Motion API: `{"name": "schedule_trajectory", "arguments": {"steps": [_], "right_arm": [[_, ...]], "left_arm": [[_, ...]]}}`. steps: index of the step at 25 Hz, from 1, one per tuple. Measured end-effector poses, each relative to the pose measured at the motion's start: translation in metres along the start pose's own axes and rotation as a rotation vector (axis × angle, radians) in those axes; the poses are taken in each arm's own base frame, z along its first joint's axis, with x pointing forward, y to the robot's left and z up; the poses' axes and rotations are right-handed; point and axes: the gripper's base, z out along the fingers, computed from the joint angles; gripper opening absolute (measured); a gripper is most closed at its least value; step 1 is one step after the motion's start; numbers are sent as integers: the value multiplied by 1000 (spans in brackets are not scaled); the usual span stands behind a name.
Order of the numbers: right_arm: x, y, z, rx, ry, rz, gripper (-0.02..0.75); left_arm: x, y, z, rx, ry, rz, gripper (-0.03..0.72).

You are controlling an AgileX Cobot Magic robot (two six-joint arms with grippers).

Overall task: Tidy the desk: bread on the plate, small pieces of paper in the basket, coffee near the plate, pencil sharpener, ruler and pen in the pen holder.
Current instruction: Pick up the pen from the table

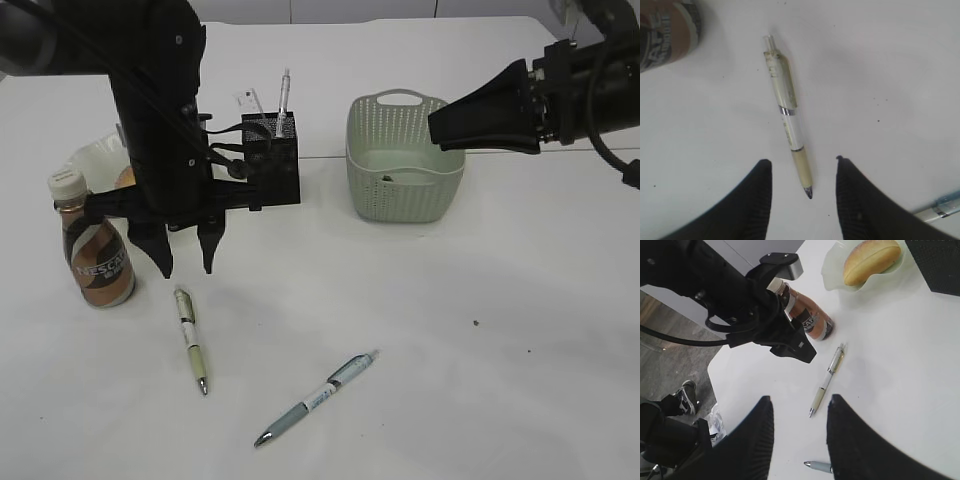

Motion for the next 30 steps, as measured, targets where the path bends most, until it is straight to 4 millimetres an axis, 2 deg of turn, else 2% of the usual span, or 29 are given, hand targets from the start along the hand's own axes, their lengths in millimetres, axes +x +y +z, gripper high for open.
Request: {"name": "schedule_trajectory", "arguments": {"steps": [10, 17, 30], "right_arm": [[-3, 7, -4, 3, -9, -20, 265], [-3, 7, -4, 3, -9, -19, 265], [-3, 7, -4, 3, -9, -18, 265]], "left_arm": [[-5, 6, 3, -12, -7, -22, 317], [1, 13, 20, -57, 44, -25, 317], [0, 11, 39, -72, 72, -27, 317]]}}
